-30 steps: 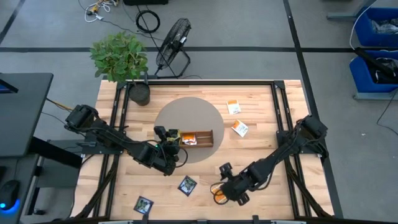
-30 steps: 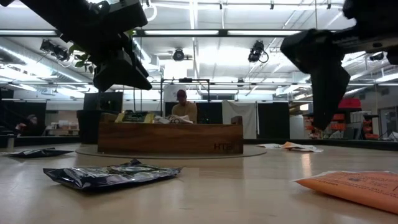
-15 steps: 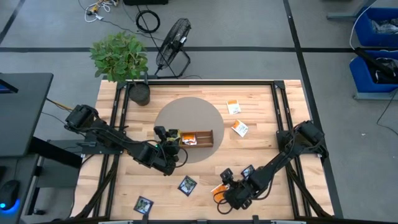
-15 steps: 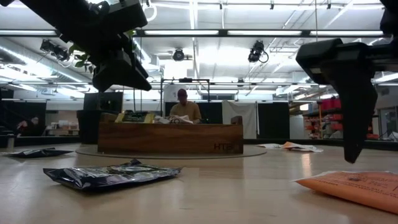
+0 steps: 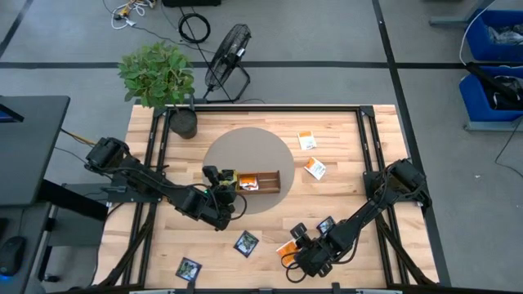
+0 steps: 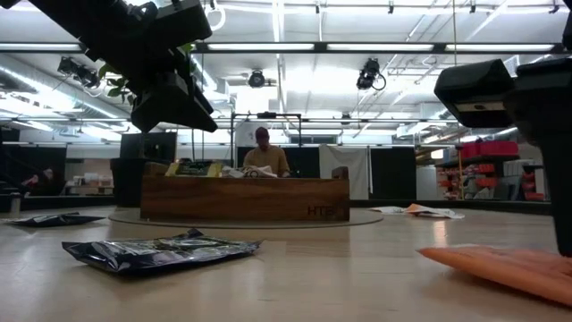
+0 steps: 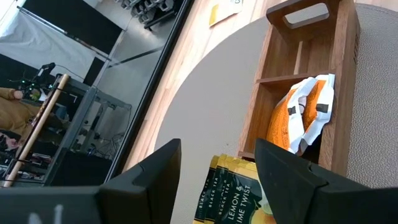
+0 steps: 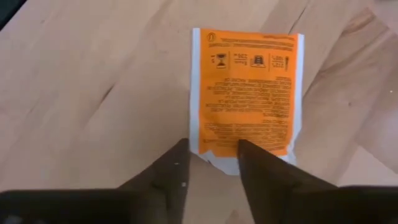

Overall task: Pick & Place Tea
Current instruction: Put the bottom orange tea bag into the wooden organizer

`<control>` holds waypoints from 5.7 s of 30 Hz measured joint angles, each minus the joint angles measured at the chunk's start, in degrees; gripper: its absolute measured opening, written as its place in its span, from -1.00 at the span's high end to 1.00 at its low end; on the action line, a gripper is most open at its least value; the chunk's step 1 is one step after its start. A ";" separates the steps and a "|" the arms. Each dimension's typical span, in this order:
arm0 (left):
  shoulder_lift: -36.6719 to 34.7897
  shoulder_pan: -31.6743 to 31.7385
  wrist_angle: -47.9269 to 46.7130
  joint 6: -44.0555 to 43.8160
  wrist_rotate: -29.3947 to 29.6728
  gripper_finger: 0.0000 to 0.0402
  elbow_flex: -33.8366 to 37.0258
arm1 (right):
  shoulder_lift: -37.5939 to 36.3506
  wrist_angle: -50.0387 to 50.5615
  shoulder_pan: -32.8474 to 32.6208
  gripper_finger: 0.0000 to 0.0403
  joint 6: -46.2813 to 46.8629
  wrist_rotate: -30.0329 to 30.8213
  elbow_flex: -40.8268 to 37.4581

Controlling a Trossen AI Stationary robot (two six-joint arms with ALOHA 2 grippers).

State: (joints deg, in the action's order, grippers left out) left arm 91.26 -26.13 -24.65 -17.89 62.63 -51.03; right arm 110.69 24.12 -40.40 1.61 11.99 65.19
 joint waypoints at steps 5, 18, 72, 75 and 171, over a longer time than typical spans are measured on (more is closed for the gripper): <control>0.00 0.01 0.14 -0.19 0.00 -0.04 0.00 | 0.11 -0.41 0.04 0.63 -0.11 0.06 -0.07; 0.02 0.02 0.42 -1.03 0.00 -0.04 -0.02 | 0.55 3.69 1.07 0.99 0.72 2.33 2.58; -0.90 -0.90 28.16 33.46 -22.40 -0.04 -4.57 | -6.38 21.19 20.60 1.00 0.94 11.12 24.15; -0.90 -0.31 28.51 33.29 -23.53 -0.04 -4.57 | -6.38 19.70 21.00 1.00 0.66 11.54 24.17; -1.79 -2.54 98.64 44.34 -14.86 0.99 21.20 | -12.98 8.38 26.56 0.42 -5.63 5.01 23.76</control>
State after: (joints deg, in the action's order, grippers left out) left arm 89.47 -28.67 73.99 26.45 47.77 -29.82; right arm 97.71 32.50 -13.85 -4.02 16.99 88.95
